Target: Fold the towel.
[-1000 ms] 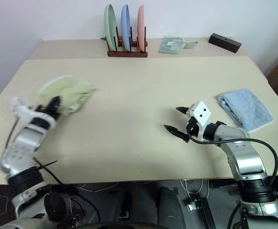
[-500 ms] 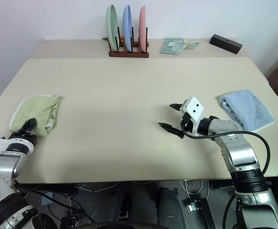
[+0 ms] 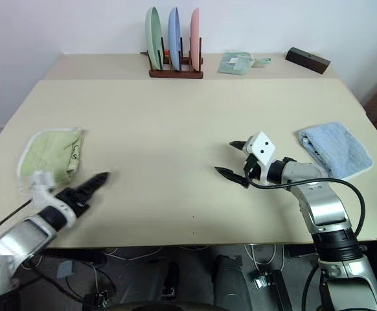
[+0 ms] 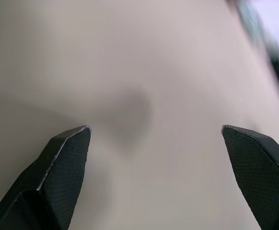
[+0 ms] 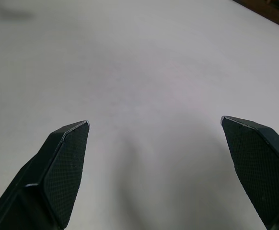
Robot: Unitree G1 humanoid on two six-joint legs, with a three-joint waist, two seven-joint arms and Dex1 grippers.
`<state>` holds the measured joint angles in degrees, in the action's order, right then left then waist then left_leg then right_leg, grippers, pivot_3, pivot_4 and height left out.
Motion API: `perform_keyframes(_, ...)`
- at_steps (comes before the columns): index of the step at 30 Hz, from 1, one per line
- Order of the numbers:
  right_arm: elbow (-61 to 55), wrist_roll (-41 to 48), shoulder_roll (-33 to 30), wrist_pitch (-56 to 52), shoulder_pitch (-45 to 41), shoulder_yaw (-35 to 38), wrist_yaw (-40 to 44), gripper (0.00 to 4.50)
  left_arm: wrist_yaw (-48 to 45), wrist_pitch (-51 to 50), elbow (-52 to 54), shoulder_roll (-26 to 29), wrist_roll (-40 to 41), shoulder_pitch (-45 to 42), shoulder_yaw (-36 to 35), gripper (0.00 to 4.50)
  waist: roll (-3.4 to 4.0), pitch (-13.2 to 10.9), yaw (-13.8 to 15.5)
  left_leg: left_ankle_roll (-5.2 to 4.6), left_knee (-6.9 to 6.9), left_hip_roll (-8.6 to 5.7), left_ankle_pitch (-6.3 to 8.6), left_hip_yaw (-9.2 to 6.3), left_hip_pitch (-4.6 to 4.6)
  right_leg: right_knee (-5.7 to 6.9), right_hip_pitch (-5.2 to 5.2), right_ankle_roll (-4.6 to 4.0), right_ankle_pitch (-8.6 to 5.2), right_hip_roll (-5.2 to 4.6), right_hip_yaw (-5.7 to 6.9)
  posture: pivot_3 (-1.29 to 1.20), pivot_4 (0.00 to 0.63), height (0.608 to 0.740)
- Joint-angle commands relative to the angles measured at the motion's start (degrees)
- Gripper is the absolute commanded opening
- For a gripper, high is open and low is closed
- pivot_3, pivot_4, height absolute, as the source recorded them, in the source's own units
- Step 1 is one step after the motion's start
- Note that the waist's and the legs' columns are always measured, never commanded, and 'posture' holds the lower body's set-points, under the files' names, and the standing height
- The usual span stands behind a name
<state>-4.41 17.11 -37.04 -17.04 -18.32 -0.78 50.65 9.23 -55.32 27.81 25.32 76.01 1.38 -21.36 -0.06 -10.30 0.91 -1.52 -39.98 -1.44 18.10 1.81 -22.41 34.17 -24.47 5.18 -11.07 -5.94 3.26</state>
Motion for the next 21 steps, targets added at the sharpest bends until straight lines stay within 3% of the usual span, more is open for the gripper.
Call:
perform_keyframes(1, 0.2, 1.0, 0.9, 0.2, -0.8, 2.9, -2.0, 4.50, -11.6, 13.2, -0.8, 7.4, -24.5, -8.9, 12.2, 4.47, 0.00, 0.0, -0.1, 0.01, 0.00, 0.00, -0.01, 0.01, 0.00, 0.01, -0.01, -0.01, 0.00, 0.03, 0.00, 0.00, 0.150, 0.737)
perform_keyframes(9, 3.7, 1.9, 1.1, -0.5, -1.2, 6.1, -3.5, 4.50, -27.9, 30.7, -13.1, 9.3, -47.9, -16.4, 25.7, 4.47, 0.15, 0.1, -0.3, -0.05, 0.18, 0.06, -0.01, 0.32, 0.01, -0.10, -0.13, 0.10, 0.05, 0.10, -0.07, 0.00, 0.150, 0.737)
perform_keyframes(21, 5.8, 2.5, -1.6, -0.5, -2.0, 8.9, -2.6, 4.50, -36.3, 35.8, -21.9, 6.7, -53.3, -19.3, 21.5, 4.47, 0.13, 0.0, -0.2, -0.41, 0.06, 0.14, 0.18, 0.29, 0.00, -0.03, -0.11, 0.26, 0.13, 0.09, -0.04, 0.00, 0.150, 0.737)
